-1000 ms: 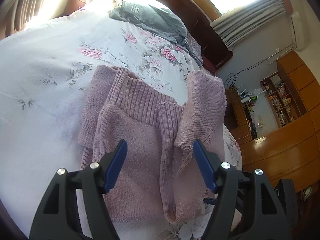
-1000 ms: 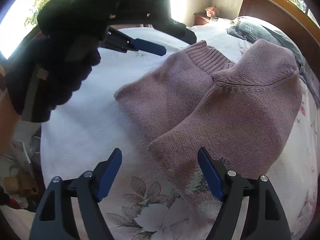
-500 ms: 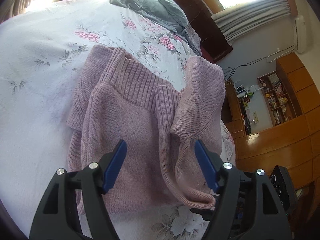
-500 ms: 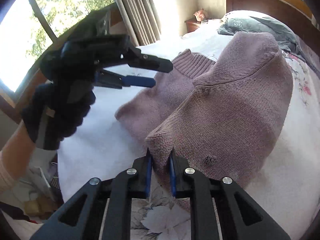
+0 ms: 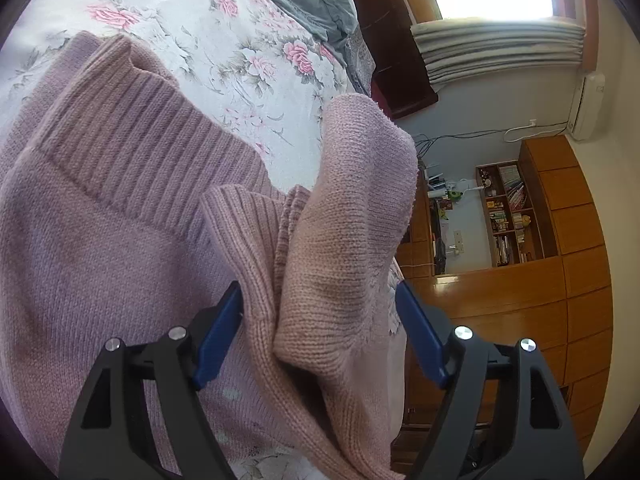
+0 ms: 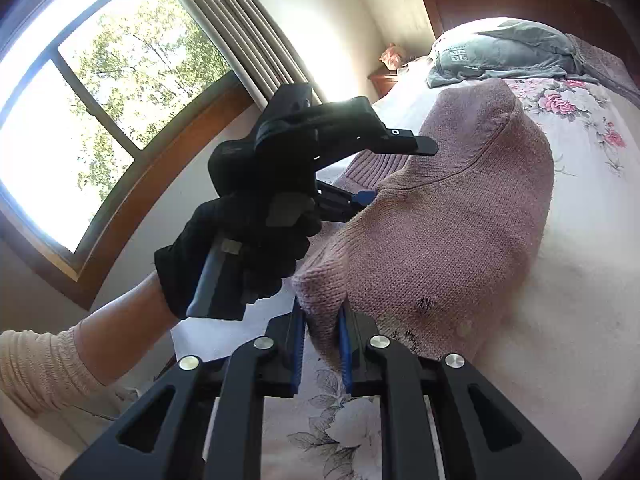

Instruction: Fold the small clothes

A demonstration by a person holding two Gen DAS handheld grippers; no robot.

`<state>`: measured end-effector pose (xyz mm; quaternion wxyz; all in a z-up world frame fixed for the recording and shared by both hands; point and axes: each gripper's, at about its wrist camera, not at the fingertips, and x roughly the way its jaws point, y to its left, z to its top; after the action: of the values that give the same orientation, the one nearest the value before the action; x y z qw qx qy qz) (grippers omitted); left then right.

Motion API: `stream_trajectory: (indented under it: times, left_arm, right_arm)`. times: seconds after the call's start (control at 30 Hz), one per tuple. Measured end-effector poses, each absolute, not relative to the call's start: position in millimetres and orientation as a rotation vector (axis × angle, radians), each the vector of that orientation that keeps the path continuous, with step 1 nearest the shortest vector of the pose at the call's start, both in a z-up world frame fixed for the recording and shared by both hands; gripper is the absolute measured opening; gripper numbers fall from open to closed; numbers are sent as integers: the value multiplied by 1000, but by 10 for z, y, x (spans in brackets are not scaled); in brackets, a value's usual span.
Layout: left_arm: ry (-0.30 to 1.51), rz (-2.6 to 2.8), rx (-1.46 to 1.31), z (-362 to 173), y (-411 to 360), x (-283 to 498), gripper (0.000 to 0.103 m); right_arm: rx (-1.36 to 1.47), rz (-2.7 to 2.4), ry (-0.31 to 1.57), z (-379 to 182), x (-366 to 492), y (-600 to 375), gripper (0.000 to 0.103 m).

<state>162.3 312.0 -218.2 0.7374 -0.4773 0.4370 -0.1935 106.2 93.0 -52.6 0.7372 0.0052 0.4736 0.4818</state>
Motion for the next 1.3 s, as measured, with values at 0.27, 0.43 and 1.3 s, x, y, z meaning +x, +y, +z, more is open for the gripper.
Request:
stream_trajectory:
  times: [0.27, 0.43, 1.3]
  left_arm:
    - [894, -438, -962, -1925, 3017, 1766, 24]
    - [776, -467, -912, -1498, 3245, 1602, 21]
    - [837, -198, -935, -2477, 4623, 1098, 36]
  right_arm:
    - [39, 1050, 1015, -454, 1052, 898, 15]
    - [62, 1127, 999, -369, 1014, 1069, 15]
    - [-199, 1187, 1195, -1359, 620, 2644, 44]
